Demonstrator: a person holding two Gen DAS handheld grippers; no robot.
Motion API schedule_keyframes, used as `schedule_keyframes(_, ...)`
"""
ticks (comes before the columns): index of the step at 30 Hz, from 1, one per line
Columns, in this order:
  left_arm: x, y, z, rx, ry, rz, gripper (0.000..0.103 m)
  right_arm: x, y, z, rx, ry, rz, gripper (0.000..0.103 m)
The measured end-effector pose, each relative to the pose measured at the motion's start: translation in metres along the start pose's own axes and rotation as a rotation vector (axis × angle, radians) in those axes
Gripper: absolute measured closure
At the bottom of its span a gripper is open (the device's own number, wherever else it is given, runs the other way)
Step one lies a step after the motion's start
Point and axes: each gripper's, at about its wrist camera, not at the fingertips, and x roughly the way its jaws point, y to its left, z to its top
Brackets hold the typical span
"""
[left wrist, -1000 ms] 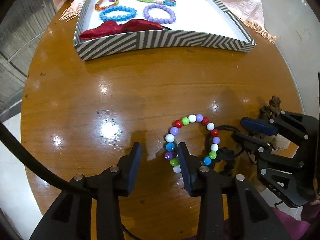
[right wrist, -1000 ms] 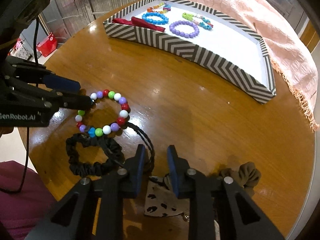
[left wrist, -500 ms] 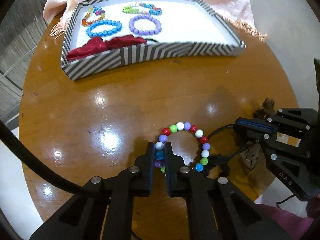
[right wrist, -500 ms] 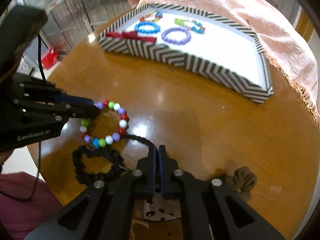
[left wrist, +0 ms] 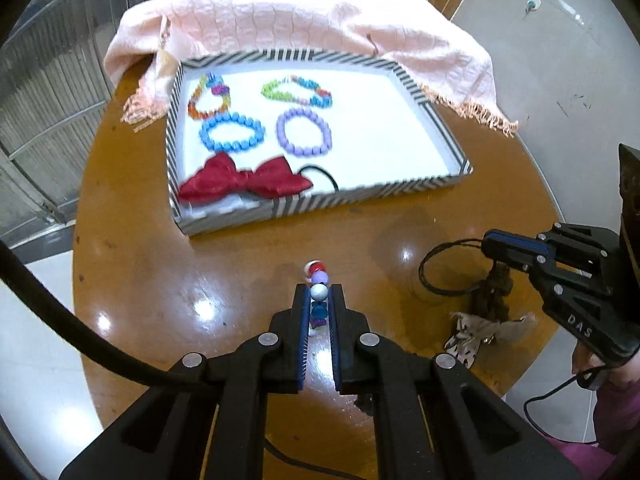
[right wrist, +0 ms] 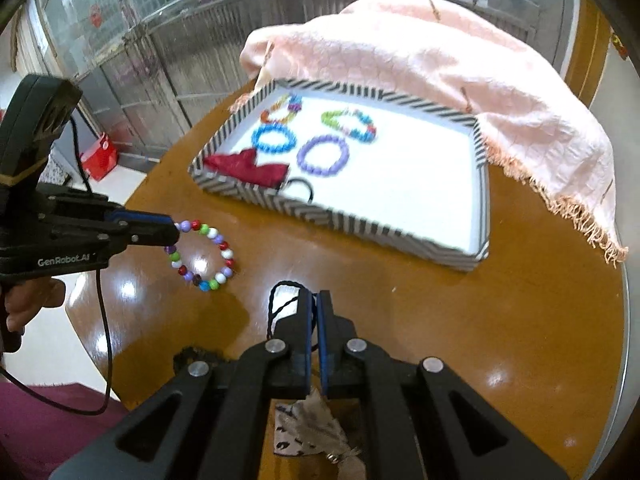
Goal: Organize jewelry
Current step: 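Grasp the bead bracelet with the left tool while the right tool grasps the black hair tie, then carry the bead bracelet into the tray with the left tool while the right tool carries the hair tie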
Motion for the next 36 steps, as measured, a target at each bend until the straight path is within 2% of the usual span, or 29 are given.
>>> schedule_keyframes(9, -0.025, 0.002, 0.043, 0.013, -0.062, -0.006, 0.1, -0.017, -0.03, 0.038, 0.035, -0.08, -0.046, 0.101)
schedule_keyframes(17, -0.006, -0.025, 0.09, 0.049, -0.069, -0.005, 0.1, -0.002, -0.068, 0.076, 0.074, -0.103, -0.092, 0.101)
schedule_keyframes(21, 0.018, -0.043, 0.112, 0.054, -0.052, -0.019, 0.1, 0.021, -0.094, 0.098, 0.12, -0.098, -0.09, 0.101)
schedule_keyframes(26, 0.057, -0.056, 0.138, 0.009, -0.023, -0.053, 0.1, 0.058, -0.124, 0.126, 0.186, -0.096, -0.055, 0.101)
schedule_keyframes(31, 0.099, -0.034, 0.141, -0.087, 0.041, 0.003, 0.1, 0.1, -0.147, 0.15, 0.243, -0.084, -0.023, 0.101)
schedule_keyframes(36, 0.114, -0.016, 0.132, -0.128, 0.072, 0.046, 0.1, 0.145, -0.16, 0.165, 0.26, -0.029, -0.001, 0.101)
